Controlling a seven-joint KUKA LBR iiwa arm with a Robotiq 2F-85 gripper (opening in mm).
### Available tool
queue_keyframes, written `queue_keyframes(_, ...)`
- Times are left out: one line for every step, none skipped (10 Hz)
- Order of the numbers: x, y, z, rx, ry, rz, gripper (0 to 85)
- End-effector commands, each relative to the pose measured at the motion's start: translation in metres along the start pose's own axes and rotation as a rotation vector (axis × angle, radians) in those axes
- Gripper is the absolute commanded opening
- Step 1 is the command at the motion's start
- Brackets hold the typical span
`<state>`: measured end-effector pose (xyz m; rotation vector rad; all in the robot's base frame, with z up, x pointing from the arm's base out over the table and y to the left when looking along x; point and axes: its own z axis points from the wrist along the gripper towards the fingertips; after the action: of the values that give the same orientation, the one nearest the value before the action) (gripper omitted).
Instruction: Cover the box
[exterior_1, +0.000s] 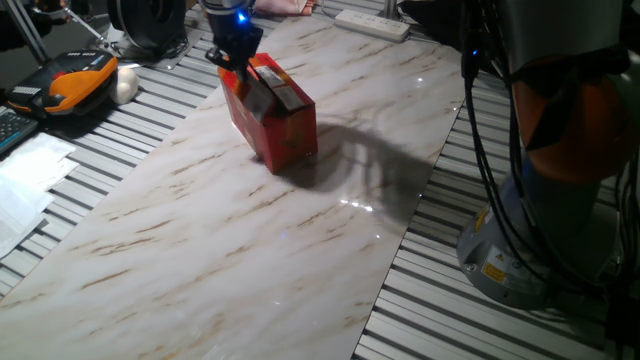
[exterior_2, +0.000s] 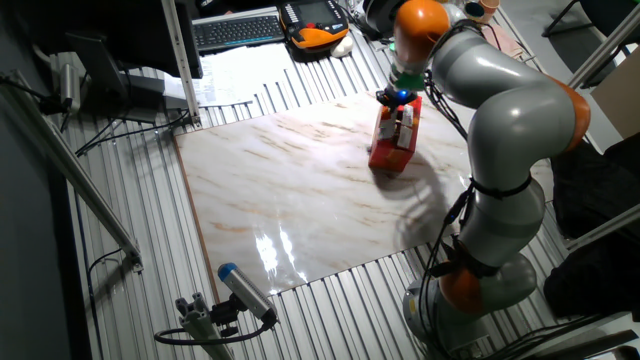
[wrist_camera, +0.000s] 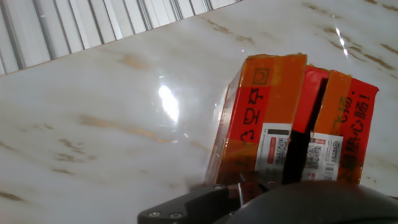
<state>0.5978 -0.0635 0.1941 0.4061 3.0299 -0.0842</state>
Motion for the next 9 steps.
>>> queue_keyframes(0.000, -0.008, 0.005, -0.009, -0.005, -0.018, 0.0)
queue_keyframes(-0.001, -0.014, 0.009, -0.018, -0.008, -0.030, 0.0)
queue_keyframes(0.000, -0.018, 0.013, -0.028, -0.009, -0.038, 0.0)
queue_keyframes(0.000, -0.018, 0.017, -0.033, -0.015, -0.039, 0.0)
queue_keyframes(0.000, -0.018, 0.021, -0.033, -0.021, -0.039, 0.0)
queue_keyframes(0.000, -0.017, 0.026, -0.037, -0.027, -0.037, 0.0)
queue_keyframes(-0.001, -0.015, 0.031, -0.046, -0.033, -0.036, 0.0)
queue_keyframes(-0.001, -0.015, 0.038, -0.045, -0.043, -0.037, 0.0)
queue_keyframes(-0.002, -0.014, 0.042, -0.045, -0.052, -0.037, 0.0)
